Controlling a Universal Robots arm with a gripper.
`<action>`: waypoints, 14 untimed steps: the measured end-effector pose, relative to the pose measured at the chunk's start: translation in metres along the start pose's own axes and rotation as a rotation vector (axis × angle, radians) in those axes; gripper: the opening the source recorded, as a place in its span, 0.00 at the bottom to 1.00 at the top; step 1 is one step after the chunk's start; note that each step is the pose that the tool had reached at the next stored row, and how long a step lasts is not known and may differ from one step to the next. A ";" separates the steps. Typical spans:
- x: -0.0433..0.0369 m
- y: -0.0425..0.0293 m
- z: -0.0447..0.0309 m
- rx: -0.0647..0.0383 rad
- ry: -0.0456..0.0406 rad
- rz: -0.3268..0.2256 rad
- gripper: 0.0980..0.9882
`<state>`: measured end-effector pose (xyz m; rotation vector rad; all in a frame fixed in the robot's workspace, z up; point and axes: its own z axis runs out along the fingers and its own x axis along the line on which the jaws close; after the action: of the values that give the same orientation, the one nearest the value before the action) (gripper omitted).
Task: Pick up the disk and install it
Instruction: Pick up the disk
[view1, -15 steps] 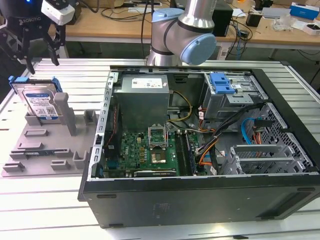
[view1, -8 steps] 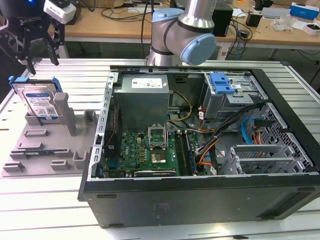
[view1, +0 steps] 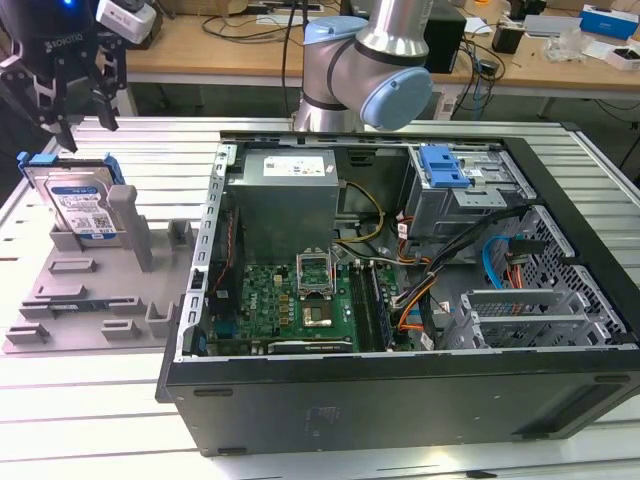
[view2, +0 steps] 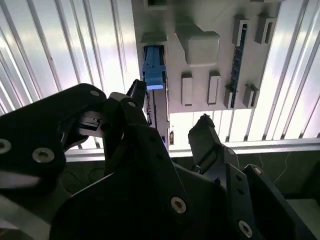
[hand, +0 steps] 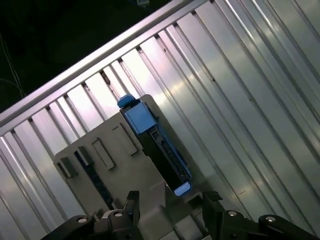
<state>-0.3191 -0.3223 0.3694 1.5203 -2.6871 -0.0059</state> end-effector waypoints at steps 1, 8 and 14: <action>0.0000 0.0000 0.0004 0.004 -0.0016 -0.015 0.58; -0.0001 0.0000 0.0015 0.053 -0.0268 -0.082 0.58; -0.0001 0.0003 0.0017 0.055 -0.0263 -0.154 0.58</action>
<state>-0.3194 -0.3221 0.3677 1.7514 -2.6032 0.0424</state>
